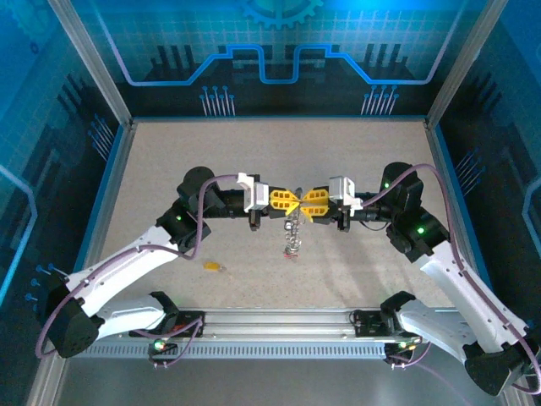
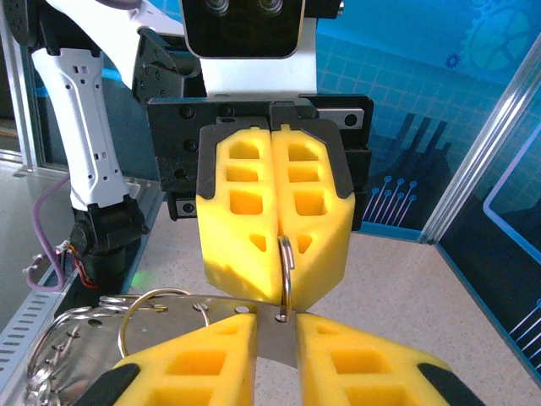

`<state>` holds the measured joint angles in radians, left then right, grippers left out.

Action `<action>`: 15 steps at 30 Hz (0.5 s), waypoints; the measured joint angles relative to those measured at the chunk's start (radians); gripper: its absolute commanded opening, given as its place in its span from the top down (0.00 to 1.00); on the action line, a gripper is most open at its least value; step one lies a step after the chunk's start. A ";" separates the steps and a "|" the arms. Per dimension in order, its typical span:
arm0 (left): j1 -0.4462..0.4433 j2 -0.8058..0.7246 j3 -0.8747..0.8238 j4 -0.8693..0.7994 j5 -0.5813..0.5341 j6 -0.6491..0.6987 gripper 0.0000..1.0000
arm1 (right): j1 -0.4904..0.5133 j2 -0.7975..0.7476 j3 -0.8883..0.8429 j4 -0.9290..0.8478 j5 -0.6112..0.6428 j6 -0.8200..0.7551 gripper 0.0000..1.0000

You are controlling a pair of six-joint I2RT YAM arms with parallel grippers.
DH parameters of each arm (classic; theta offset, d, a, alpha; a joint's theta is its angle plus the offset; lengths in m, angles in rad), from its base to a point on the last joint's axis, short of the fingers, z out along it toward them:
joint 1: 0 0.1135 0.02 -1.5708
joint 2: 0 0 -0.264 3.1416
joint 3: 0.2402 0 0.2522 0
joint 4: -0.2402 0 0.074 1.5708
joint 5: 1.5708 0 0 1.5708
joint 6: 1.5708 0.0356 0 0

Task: Put the keys on the keyring

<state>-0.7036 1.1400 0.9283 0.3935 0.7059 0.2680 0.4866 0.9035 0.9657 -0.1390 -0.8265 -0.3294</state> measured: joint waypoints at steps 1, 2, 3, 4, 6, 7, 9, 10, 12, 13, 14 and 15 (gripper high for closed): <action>0.000 0.001 0.000 -0.002 0.000 0.001 1.00 | -0.001 0.000 0.000 0.000 0.000 0.000 0.80; 0.000 0.001 0.000 -0.004 0.000 0.003 1.00 | -0.002 0.000 0.000 0.000 0.000 0.000 0.80; 0.000 0.002 0.000 -0.005 0.000 0.003 1.00 | -0.002 0.000 0.000 0.000 0.001 0.000 0.82; 0.000 0.004 0.000 -0.006 0.000 0.003 1.00 | -0.003 -0.001 -0.001 0.000 0.003 -0.001 0.85; 0.001 0.006 0.000 -0.010 0.000 0.003 1.00 | -0.003 -0.003 -0.003 0.001 0.004 -0.003 0.85; 0.001 0.007 0.000 -0.013 0.000 0.003 1.00 | -0.003 -0.003 -0.004 0.001 0.005 -0.003 0.85; 0.001 0.008 0.000 -0.015 0.000 0.003 1.00 | -0.003 -0.003 -0.005 0.001 0.006 -0.003 0.85; 0.002 0.008 0.000 -0.016 0.000 0.003 1.00 | -0.003 -0.004 -0.005 0.001 0.006 -0.003 0.85; 0.002 0.011 0.000 -0.015 0.003 0.003 1.00 | -0.003 -0.005 -0.005 0.001 0.006 -0.003 0.88; 0.002 0.013 0.000 -0.014 0.006 0.002 1.00 | -0.003 -0.005 -0.005 0.001 0.007 -0.003 0.90; 0.002 0.014 0.000 -0.014 0.008 0.002 1.00 | -0.004 -0.005 -0.005 0.001 0.008 -0.003 0.91; 0.002 0.015 0.000 -0.013 0.011 0.001 1.00 | -0.004 -0.006 -0.005 0.001 0.008 -0.003 0.91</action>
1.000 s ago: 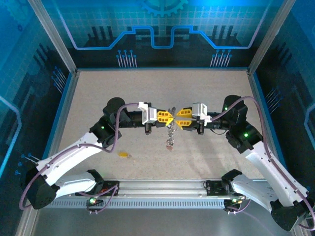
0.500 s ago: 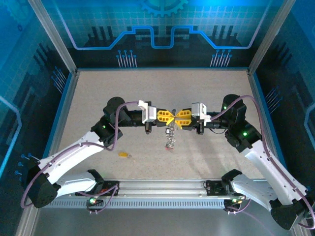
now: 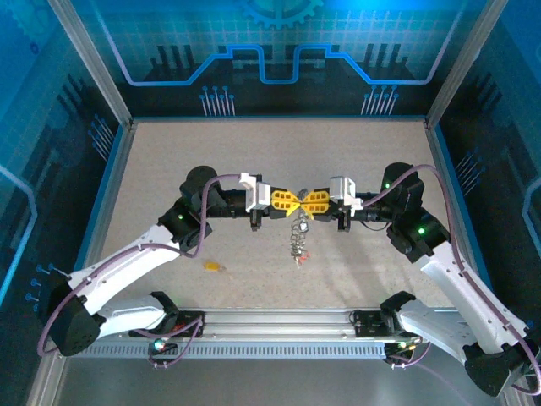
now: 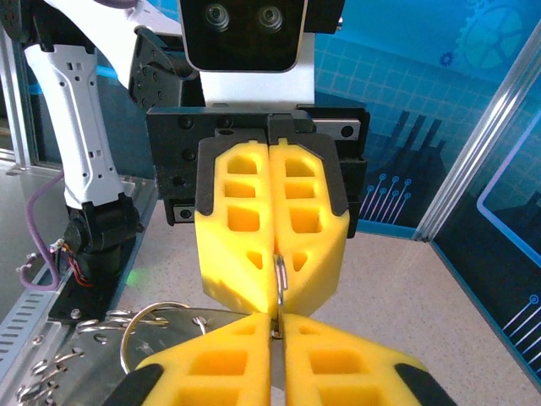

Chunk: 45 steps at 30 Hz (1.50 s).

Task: Put the keys on the keyring

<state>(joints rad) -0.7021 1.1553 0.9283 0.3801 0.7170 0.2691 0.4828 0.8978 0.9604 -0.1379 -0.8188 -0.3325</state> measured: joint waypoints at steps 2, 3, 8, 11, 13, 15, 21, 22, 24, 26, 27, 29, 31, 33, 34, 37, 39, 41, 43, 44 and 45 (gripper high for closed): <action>0.000 0.006 0.002 0.003 0.007 -0.002 1.00 | -0.002 -0.004 -0.003 -0.001 0.002 -0.001 0.92; 0.001 0.010 0.004 0.003 0.011 -0.002 1.00 | -0.003 -0.007 -0.006 -0.001 0.004 0.000 0.93; 0.006 0.029 0.013 0.010 0.027 -0.002 1.00 | -0.006 -0.017 -0.013 -0.005 0.022 -0.011 1.00; 0.006 0.036 0.013 0.013 0.032 -0.006 0.92 | -0.006 -0.023 -0.013 -0.019 0.037 -0.032 1.00; 0.006 0.037 0.013 0.009 0.031 -0.006 0.89 | -0.006 -0.027 -0.013 -0.033 0.049 -0.047 1.00; 0.005 0.035 0.015 -0.014 0.026 -0.002 0.87 | -0.005 -0.030 -0.013 -0.047 0.056 -0.067 1.00; 0.005 -0.024 0.040 -0.226 -0.043 0.075 0.89 | -0.003 -0.032 -0.019 -0.106 0.080 -0.117 1.00; 0.005 -0.036 0.048 -0.268 -0.060 0.087 0.88 | -0.002 -0.032 -0.019 -0.110 0.082 -0.121 1.00; 0.005 -0.056 0.061 -0.323 -0.084 0.104 0.80 | 0.000 -0.029 -0.019 -0.121 0.085 -0.123 1.00; 0.005 -0.076 0.063 -0.356 -0.100 0.112 0.71 | 0.001 -0.018 -0.019 -0.134 0.085 -0.126 1.00; 0.005 -0.082 0.063 -0.365 -0.105 0.118 0.69 | 0.001 -0.012 -0.019 -0.139 0.085 -0.126 1.00; 0.005 -0.086 0.063 -0.380 -0.116 0.124 0.68 | 0.001 0.003 -0.019 -0.148 0.085 -0.129 1.00; 0.005 -0.083 0.063 -0.393 -0.126 0.125 0.67 | 0.001 0.014 -0.019 -0.154 0.086 -0.129 1.00; 0.005 -0.077 0.064 -0.405 -0.130 0.126 0.66 | 0.001 0.023 -0.019 -0.161 0.085 -0.129 1.00; 0.005 -0.072 0.064 -0.410 -0.130 0.126 0.65 | 0.001 0.027 -0.019 -0.164 0.085 -0.129 1.00; 0.005 -0.055 0.071 -0.440 -0.130 0.128 0.62 | 0.000 0.035 -0.019 -0.170 0.084 -0.129 1.00; 0.005 -0.048 0.072 -0.460 -0.137 0.131 0.61 | 0.001 0.036 -0.019 -0.170 0.081 -0.128 1.00; 0.005 -0.039 0.072 -0.474 -0.140 0.133 0.61 | 0.001 0.036 -0.019 -0.169 0.078 -0.128 1.00; 0.005 -0.027 0.072 -0.483 -0.146 0.134 0.62 | 0.001 0.037 -0.019 -0.169 0.077 -0.128 1.00; 0.004 -0.018 0.072 -0.483 -0.147 0.134 0.62 | 0.001 0.038 -0.019 -0.169 0.076 -0.128 1.00; 0.003 -0.008 0.072 -0.483 -0.149 0.134 0.62 | 0.001 0.039 -0.019 -0.169 0.074 -0.128 1.00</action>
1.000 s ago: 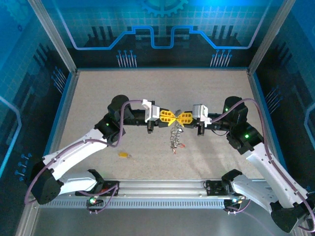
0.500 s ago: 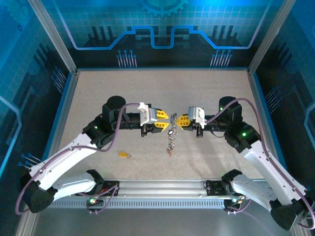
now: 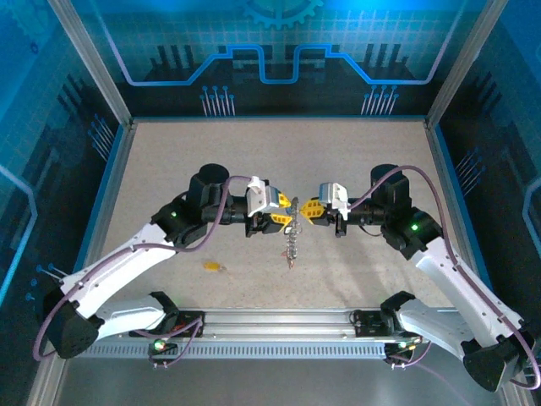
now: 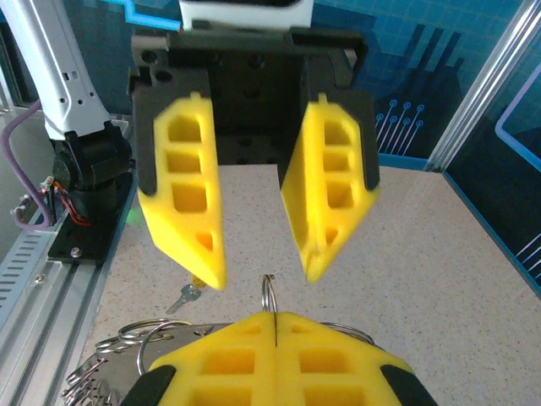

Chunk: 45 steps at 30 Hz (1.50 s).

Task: Put the keys on the keyring

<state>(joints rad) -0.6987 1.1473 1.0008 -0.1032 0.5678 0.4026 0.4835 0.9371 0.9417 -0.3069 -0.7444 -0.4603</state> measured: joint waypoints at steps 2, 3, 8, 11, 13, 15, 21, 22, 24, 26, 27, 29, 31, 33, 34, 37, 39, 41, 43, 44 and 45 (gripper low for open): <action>-0.002 0.027 0.000 0.002 -0.004 -0.001 0.68 | 0.000 0.006 0.000 0.000 -0.002 0.000 1.00; -0.004 0.039 0.000 0.003 -0.007 -0.003 0.71 | 0.000 0.008 0.000 0.000 -0.004 0.000 1.00; -0.013 0.078 0.000 0.032 -0.008 -0.002 0.98 | 0.000 0.012 0.000 0.001 -0.013 0.000 1.00; -0.013 0.076 0.000 0.062 -0.003 0.019 1.00 | 0.000 0.012 0.000 0.001 -0.015 0.000 1.00; -0.013 0.075 0.000 0.069 -0.003 0.021 1.00 | 0.000 0.012 0.000 0.001 -0.009 0.000 1.00; -0.013 0.073 -0.002 0.072 -0.008 0.024 0.96 | 0.000 0.012 0.000 0.001 0.028 0.012 0.84; 0.023 0.045 -0.068 0.084 -0.053 0.018 0.74 | -0.047 0.015 -0.007 0.016 0.251 0.134 0.47; 0.031 0.045 -0.081 0.082 -0.064 0.018 0.73 | -0.065 0.017 -0.008 0.013 0.302 0.166 0.47; 0.043 0.045 -0.097 0.077 -0.082 0.014 0.70 | -0.103 0.027 -0.007 -0.008 0.409 0.261 0.48; 0.058 0.045 -0.108 0.064 -0.098 0.014 0.64 | -0.136 0.052 0.007 -0.067 0.513 0.382 0.47; 0.066 0.045 -0.111 0.058 -0.106 0.013 0.61 | -0.161 0.072 0.018 -0.112 0.547 0.455 0.49; 0.080 0.045 -0.116 0.048 -0.122 0.008 0.60 | -0.212 0.101 0.024 -0.179 0.548 0.563 0.51; 0.093 0.045 -0.119 0.040 -0.134 0.006 0.59 | -0.269 0.132 0.020 -0.251 0.498 0.665 0.55; 0.105 0.045 -0.126 0.036 -0.136 0.005 0.57 | -0.304 0.167 0.015 -0.297 0.425 0.744 0.60; 0.110 0.045 -0.133 0.037 -0.135 0.006 0.56 | -0.312 0.195 0.015 -0.315 0.385 0.779 0.59; 0.115 0.056 -0.161 0.042 -0.127 0.019 0.54 | -0.291 0.295 0.013 -0.362 0.312 0.839 0.58; 0.115 0.068 -0.177 0.044 -0.122 0.027 0.53 | -0.269 0.332 -0.001 -0.406 0.294 0.845 0.58; 0.116 0.076 -0.181 0.037 -0.117 0.051 0.53 | -0.251 0.336 -0.024 -0.457 0.301 0.837 0.59; 0.119 0.080 -0.181 0.030 -0.113 0.084 0.53 | -0.211 0.319 -0.072 -0.495 0.337 0.838 0.60; 0.121 0.083 -0.180 0.026 -0.108 0.099 0.53 | -0.187 0.308 -0.097 -0.503 0.355 0.844 0.61; 0.126 0.089 -0.179 0.021 -0.105 0.114 0.53 | -0.152 0.298 -0.127 -0.512 0.371 0.858 0.61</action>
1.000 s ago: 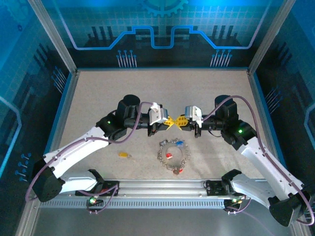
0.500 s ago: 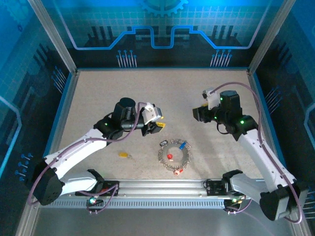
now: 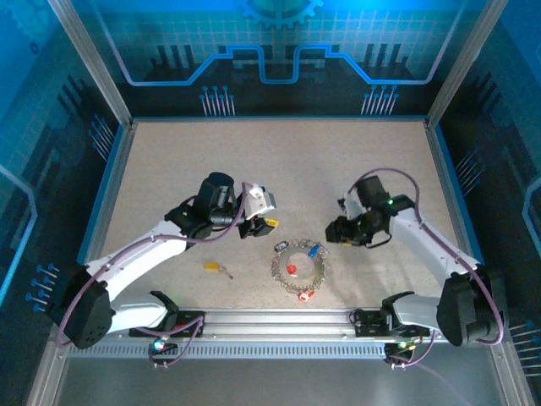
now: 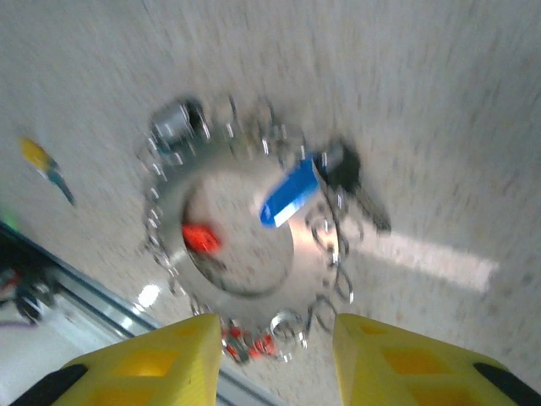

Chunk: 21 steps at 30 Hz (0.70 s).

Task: Put the keys on the keyring

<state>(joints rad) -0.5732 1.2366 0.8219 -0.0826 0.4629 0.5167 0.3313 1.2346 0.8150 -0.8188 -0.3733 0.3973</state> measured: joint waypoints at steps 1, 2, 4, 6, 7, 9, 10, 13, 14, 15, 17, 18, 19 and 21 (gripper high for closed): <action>0.004 0.008 0.001 -0.003 0.004 0.014 0.53 | 0.034 -0.008 -0.029 -0.005 0.010 0.018 0.62; 0.008 0.016 0.002 -0.008 0.005 0.022 0.53 | 0.059 -0.015 -0.056 -0.003 0.015 0.036 0.62; 0.013 0.032 0.002 -0.023 0.010 0.045 0.53 | 0.093 -0.034 -0.119 0.005 0.018 0.079 0.65; 0.017 0.042 0.002 -0.034 0.016 0.064 0.53 | 0.100 -0.047 -0.167 0.015 0.017 0.109 0.69; 0.019 0.044 0.002 -0.041 0.018 0.071 0.53 | 0.102 -0.047 -0.187 0.021 0.016 0.119 0.69; 0.025 0.044 0.002 -0.050 0.025 0.086 0.53 | 0.111 -0.045 -0.208 0.036 0.013 0.134 0.69; 0.027 0.044 0.002 -0.051 0.027 0.090 0.53 | 0.122 -0.043 -0.212 0.043 0.010 0.138 0.68; 0.028 0.044 0.000 -0.040 0.031 0.093 0.53 | 0.155 -0.030 -0.213 0.074 -0.004 0.152 0.64; 0.028 0.044 -0.002 -0.035 0.032 0.092 0.53 | 0.164 -0.026 -0.213 0.082 -0.005 0.157 0.63; 0.028 0.044 -0.006 -0.026 0.032 0.092 0.53 | 0.174 -0.019 -0.213 0.090 -0.006 0.163 0.63; 0.028 0.044 -0.008 -0.026 0.033 0.093 0.53 | 0.185 -0.008 -0.213 0.103 -0.007 0.169 0.63; 0.028 0.044 -0.008 -0.025 0.035 0.093 0.53 | 0.186 0.000 -0.213 0.111 -0.008 0.172 0.64; 0.028 0.044 -0.008 -0.025 0.035 0.093 0.53 | 0.187 0.011 -0.213 0.119 -0.008 0.172 0.64; 0.028 0.044 -0.008 -0.025 0.034 0.093 0.53 | 0.188 0.038 -0.213 0.136 -0.009 0.176 0.66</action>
<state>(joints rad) -0.5449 1.2804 0.8139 -0.1078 0.4965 0.6102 0.5190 1.2724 0.6022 -0.6827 -0.3820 0.5732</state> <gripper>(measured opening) 0.472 0.356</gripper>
